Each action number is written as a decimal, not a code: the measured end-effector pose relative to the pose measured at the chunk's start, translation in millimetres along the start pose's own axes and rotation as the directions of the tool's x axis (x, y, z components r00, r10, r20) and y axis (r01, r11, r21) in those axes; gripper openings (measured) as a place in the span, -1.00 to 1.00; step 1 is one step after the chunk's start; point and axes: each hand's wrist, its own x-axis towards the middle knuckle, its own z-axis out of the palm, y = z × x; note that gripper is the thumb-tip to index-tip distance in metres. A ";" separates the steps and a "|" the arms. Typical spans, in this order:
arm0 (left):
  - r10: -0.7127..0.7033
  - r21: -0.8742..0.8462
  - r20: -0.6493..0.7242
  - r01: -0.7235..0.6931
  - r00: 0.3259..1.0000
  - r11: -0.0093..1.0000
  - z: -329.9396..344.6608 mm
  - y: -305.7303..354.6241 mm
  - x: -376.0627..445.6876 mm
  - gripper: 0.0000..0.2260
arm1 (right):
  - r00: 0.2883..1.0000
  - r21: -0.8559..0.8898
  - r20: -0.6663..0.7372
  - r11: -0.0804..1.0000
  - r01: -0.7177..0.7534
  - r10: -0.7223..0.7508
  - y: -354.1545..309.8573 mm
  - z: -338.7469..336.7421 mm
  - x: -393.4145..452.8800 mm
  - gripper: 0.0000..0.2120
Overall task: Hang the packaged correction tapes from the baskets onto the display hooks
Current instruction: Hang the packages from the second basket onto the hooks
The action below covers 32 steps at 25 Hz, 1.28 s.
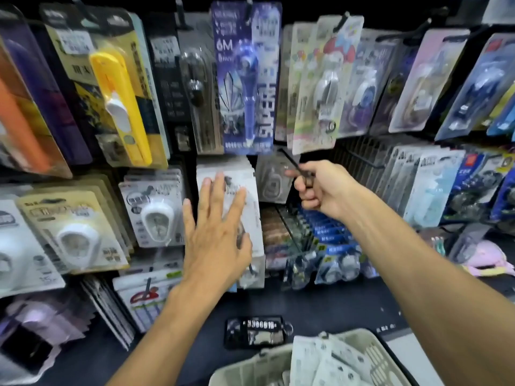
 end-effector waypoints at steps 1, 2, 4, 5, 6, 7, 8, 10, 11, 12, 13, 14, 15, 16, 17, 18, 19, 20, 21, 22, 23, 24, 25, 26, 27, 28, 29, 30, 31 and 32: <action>-0.015 -0.059 -0.096 0.009 0.995 0.998 -0.5 3.4 -7.1 -0.41 | 1.000 0.013 0.008 1.000 0.015 -0.015 11.7 -6.9 -5.0 -0.67; -0.033 -0.122 -0.176 0.012 0.984 0.992 4.4 6.9 -17.7 -0.53 | 0.999 -0.026 -0.014 0.999 0.033 -0.034 33.0 -16.9 -12.3 -0.66; -0.083 -0.295 -0.057 0.062 0.995 0.953 26.0 16.6 -47.8 -0.73 | 0.996 -0.232 -0.083 0.973 -0.006 -0.013 106.5 -42.2 -37.8 -0.71; -0.070 -0.366 0.147 0.120 0.987 0.923 39.9 22.8 -64.0 -0.80 | 0.993 -0.362 -0.114 0.929 -0.082 0.043 148.0 -56.3 -54.5 -0.76; -0.023 -0.371 0.387 0.178 0.922 0.911 57.2 31.1 -87.1 -0.84 | 0.982 -0.503 -0.136 0.844 -0.185 0.135 192.0 -71.8 -74.0 -0.81; 0.038 -0.330 0.580 0.193 0.814 0.924 75.0 39.6 -111.9 -0.86 | 0.966 -0.673 -0.136 0.696 -0.252 0.218 230.8 -86.1 -91.4 -0.84; 0.082 -0.289 0.721 0.191 0.688 0.938 93.6 45.6 -138.7 -0.85 | 0.953 -0.834 -0.110 0.495 -0.243 0.284 264.4 -101.7 -105.3 -0.84; 0.126 -0.255 0.871 0.219 0.474 0.942 124.9 53.8 -192.9 -0.83 | 0.913 -0.987 -0.061 0.112 -0.116 0.404 310.2 -128.3 -127.1 -0.77; 0.140 -0.252 0.909 0.252 0.392 0.934 135.9 57.8 -217.0 -0.82 | 0.875 -0.996 -0.068 0.023 -0.090 0.479 321.7 -140.6 -135.7 -0.69; 0.146 -0.246 0.934 0.291 0.325 0.925 145.3 62.0 -238.5 -0.81 | 0.822 -0.997 -0.065 -0.007 -0.075 0.565 329.4 -153.6 -144.2 -0.60; 0.144 -0.233 0.950 0.324 0.278 0.917 152.0 65.6 -255.2 -0.80 | 0.757 -0.998 -0.048 -0.004 -0.060 0.651 335.2 -163.7 -151.9 -0.48; 0.146 -0.226 0.958 0.334 0.249 0.915 156.7 68.6 -267.8 -0.78 | 0.691 -1.000 -0.027 -0.009 -0.030 0.723 337.6 -168.5 -159.2 -0.38; 0.164 -0.232 0.960 0.315 0.229 0.920 161.9 72.5 -277.3 -0.75 | 0.652 -1.000 0.007 -0.006 0.019 0.758 341.0 -174.1 -165.3 -0.35; 0.191 -0.247 0.958 0.277 0.216 0.929 166.1 76.1 -283.1 -0.73 | 0.651 -0.998 0.059 0.029 0.056 0.757 344.0 -178.1 -169.1 -0.38; 0.210 -0.260 0.956 0.257 0.207 0.931 168.5 78.6 -286.4 -0.69 | 0.667 -0.993 0.114 0.084 0.077 0.736 346.8 -178.8 -171.2 -0.46; 0.224 -0.276 0.953 0.281 0.203 0.919 170.7 78.7 -288.0 -0.64 | 0.700 -0.987 0.156 0.140 0.080 0.697 350.1 -178.5 -171.5 -0.57; 0.242 -0.299 0.950 0.353 0.197 0.887 172.2 77.2 -288.4 -0.57 | 0.746 -0.973 0.201 0.214 0.080 0.634 352.4 -177.2 -170.6 -0.68; 0.268 -0.321 0.947 0.458 0.179 0.829 173.6 75.2 -288.6 -0.48 | 0.802 -0.947 0.253 0.310 0.089 0.542 353.4 -173.2 -168.7 -0.78; 0.301 -0.333 0.941 0.575 0.155 0.747 173.8 74.1 -288.2 -0.40 | 0.852 -0.905 0.285 0.417 0.087 0.440 352.8 -167.8 -166.2 -0.86; 0.325 -0.336 0.934 0.671 0.147 0.661 173.6 74.5 -287.5 -0.39 | 0.891 -0.841 0.291 0.537 0.065 0.349 349.9 -161.0 -162.8 -0.91; 0.302 -0.328 0.937 0.747 0.177 0.579 174.5 76.1 -287.2 -0.48 | 0.919 -0.765 0.264 0.644 0.014 0.293 345.4 -154.6 -158.1 -0.93; 0.222 -0.312 0.948 0.802 0.227 0.510 176.9 78.6 -285.8 -0.63 | 0.938 -0.683 0.221 0.729 -0.048 0.268 340.0 -151.7 -153.1 -0.92; 0.119 -0.293 0.956 0.845 0.269 0.447 179.3 80.4 -283.3 -0.75 | 0.944 -0.643 0.179 0.759 -0.100 0.276 333.9 -153.1 -148.8 -0.86; 0.032 -0.288 0.953 0.875 0.300 0.389 181.7 80.4 -280.3 -0.82 | 0.933 -0.679 0.160 0.722 -0.132 0.322 328.5 -159.8 -146.0 -0.72; -0.021 -0.289 0.949 0.893 0.316 0.346 184.5 78.5 -277.9 -0.83 | 0.894 -0.789 0.168 0.601 -0.131 0.416 326.2 -171.7 -146.0 -0.53; -0.043 -0.291 0.946 0.903 0.320 0.316 187.5 75.4 -276.2 -0.82 | 0.810 -0.911 0.164 0.401 -0.094 0.562 326.6 -183.6 -149.0 -0.37; -0.052 -0.291 0.946 0.909 0.320 0.298 189.8 72.5 -275.1 -0.81 | 0.700 -0.978 0.116 0.202 -0.042 0.705 329.0 -192.2 -155.5 -0.31; -0.064 -0.286 0.947 0.917 0.315 0.278 190.8 70.3 -274.7 -0.80 | 0.617 -0.997 0.054 0.071 -0.003 0.786 335.5 -197.7 -163.6 -0.34; -0.075 -0.285 0.947 0.924 0.312 0.254 191.1 67.8 -274.4 -0.80 | 0.609 -0.999 0.032 0.045 -0.005 0.792 345.0 -201.5 -168.7 -0.48; -0.080 -0.287 0.947 0.930 0.312 0.230 190.5 66.7 -274.3 -0.80 | 0.678 -0.989 0.060 0.133 -0.056 0.733 352.4 -201.8 -171.5 -0.67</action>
